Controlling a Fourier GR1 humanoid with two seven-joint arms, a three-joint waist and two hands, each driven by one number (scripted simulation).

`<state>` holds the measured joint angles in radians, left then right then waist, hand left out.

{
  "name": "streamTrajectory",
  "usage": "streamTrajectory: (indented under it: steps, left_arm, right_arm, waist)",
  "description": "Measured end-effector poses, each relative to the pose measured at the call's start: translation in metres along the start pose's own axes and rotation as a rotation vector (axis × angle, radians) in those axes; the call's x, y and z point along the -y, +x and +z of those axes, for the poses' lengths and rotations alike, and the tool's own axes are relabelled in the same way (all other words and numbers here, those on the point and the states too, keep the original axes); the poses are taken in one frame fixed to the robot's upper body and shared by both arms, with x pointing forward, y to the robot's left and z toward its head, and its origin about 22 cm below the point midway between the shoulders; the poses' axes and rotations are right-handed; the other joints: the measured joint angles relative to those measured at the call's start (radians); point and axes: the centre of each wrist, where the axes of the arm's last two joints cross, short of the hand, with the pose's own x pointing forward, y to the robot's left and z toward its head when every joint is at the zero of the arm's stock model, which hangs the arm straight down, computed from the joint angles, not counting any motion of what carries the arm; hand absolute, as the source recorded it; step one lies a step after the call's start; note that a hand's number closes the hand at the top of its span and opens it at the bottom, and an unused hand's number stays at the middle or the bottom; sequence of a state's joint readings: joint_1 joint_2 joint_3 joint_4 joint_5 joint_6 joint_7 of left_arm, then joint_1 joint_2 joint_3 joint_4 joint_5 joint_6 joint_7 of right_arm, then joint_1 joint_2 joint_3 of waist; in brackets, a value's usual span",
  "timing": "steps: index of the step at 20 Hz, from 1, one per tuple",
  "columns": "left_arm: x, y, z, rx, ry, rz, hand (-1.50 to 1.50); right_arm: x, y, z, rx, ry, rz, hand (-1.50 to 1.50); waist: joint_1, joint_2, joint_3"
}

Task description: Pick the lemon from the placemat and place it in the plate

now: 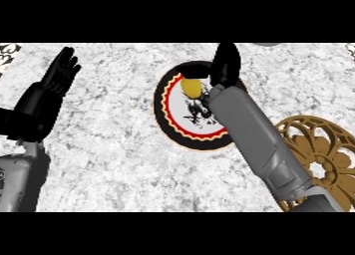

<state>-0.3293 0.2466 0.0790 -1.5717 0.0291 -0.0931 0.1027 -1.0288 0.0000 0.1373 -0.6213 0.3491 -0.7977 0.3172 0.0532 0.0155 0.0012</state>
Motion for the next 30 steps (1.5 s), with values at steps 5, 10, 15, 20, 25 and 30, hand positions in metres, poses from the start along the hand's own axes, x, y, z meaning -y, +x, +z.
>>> streamTrajectory:
  steps: [5, 10, 15, 20, 25, 30]
  left_arm:
    - [-0.01, -0.006, 0.009, -0.023, 0.032, -0.012, 0.0]
    - [-0.021, -0.006, 0.013, -0.04, 0.051, -0.015, 0.0]
    - [-0.023, -0.006, 0.019, -0.044, 0.061, -0.011, 0.0]
    - [-0.022, -0.005, 0.017, -0.045, 0.063, -0.012, 0.0]
    - [-0.014, -0.005, 0.013, -0.042, 0.061, -0.014, 0.0]
    - [-0.016, -0.003, 0.015, -0.038, 0.058, -0.015, 0.0]
  right_arm:
    - [0.012, 0.0, -0.001, -0.011, -0.047, -0.124, -1.5]
    - [0.041, -0.036, 0.005, -0.014, -0.09, -0.193, -1.5]
    - [0.092, -0.07, 0.014, -0.004, -0.106, -0.225, -1.5]
    - [0.142, -0.098, 0.035, 0.021, -0.088, -0.213, -1.5]
    - [0.188, -0.117, 0.052, 0.028, -0.094, -0.198, -1.5]
    - [0.22, -0.136, 0.072, 0.042, -0.092, -0.167, -1.5]
  waist:
    - [-0.032, -0.011, -0.001]
    - [-0.056, -0.018, -0.001]
    - [-0.067, -0.021, -0.001]
    - [-0.069, -0.02, -0.001]
    - [-0.065, -0.018, -0.001]
    - [-0.061, -0.017, -0.001]
